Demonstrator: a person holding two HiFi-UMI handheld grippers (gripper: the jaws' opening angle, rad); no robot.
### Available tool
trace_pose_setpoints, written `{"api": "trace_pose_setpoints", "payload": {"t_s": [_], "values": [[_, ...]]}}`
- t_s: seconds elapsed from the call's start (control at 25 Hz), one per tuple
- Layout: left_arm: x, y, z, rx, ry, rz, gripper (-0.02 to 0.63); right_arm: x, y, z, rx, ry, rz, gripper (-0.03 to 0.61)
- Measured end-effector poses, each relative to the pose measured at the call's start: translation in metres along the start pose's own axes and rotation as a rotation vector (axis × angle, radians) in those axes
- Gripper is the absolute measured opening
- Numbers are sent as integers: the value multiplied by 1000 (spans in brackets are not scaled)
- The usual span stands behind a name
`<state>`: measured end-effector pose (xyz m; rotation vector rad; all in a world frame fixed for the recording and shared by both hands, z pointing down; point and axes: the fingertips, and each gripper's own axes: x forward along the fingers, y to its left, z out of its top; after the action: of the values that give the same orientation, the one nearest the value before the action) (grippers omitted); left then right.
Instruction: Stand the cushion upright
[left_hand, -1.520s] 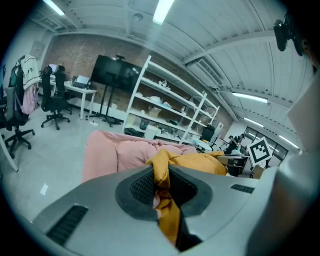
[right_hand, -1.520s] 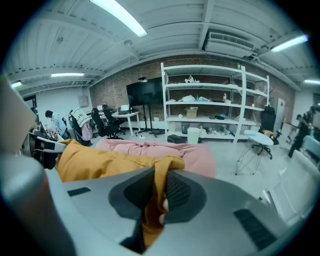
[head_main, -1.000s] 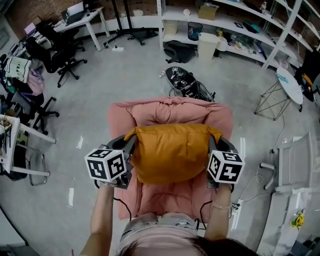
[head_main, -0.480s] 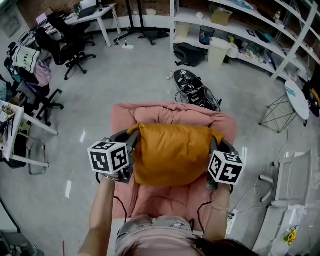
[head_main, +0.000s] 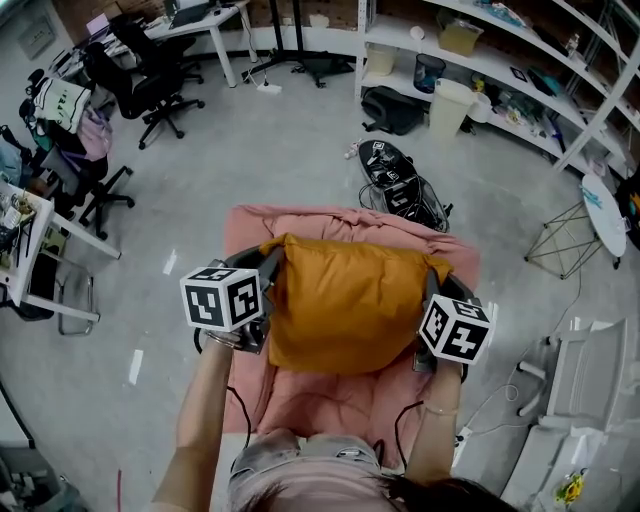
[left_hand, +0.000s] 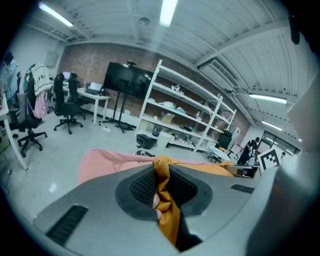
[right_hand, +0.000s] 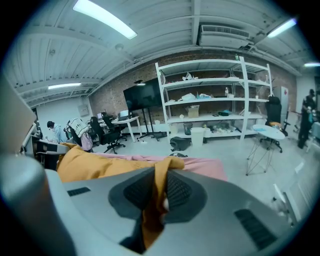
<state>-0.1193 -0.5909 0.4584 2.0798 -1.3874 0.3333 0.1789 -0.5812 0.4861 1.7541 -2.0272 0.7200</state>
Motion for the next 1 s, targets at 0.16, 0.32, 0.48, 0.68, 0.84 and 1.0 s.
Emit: {"api": "trace_pose_setpoints", "payload": {"t_s": [0.16,0.32,0.48,0.68,0.84,1.0], "values": [[7,6,8,-7,-15,8,37,8,2,6,5,-14,-4,54],[18,12,10,-29,-30,2,37,16,-2,8,28,-35,18,58],[27,22,6,-25,-44,-8,37,24,-1,6,46,-60,31,64],[37,30,4,4,-49,-12,38,32,-2,6,47,-69,40,78],[40,37,0,10,-24,-13,60,37,-4,3,8,-65,28,89],[34,46,6,60,-8,26,125,41,-3,3,-20,-63,18,98]]}}
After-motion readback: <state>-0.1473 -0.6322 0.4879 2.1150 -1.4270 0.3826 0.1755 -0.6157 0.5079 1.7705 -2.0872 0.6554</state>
